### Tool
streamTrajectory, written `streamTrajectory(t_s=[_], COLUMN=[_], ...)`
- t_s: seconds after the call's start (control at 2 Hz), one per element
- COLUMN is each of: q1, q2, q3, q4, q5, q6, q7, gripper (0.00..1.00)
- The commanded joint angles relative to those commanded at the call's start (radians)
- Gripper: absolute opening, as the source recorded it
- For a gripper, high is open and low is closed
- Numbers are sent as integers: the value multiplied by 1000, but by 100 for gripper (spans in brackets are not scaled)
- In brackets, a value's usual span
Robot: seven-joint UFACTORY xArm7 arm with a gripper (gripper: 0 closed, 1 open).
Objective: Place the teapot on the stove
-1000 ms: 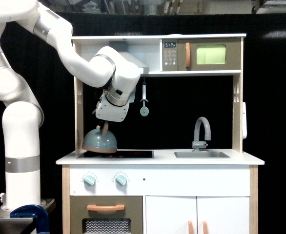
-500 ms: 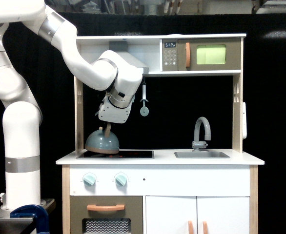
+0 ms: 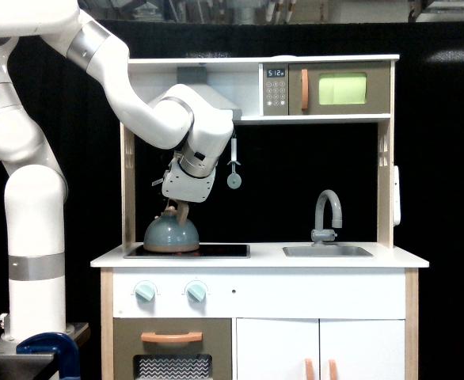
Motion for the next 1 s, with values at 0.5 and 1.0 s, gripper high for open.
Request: streamTrajectory(t_s=[0.5,1.0], q1=[-23,-89], q2=[-47,-5], q3=[-74,-294], q4=[54,266], q5=[-84,-279], q6=[108,377], q7=[42,2], gripper=[100,100])
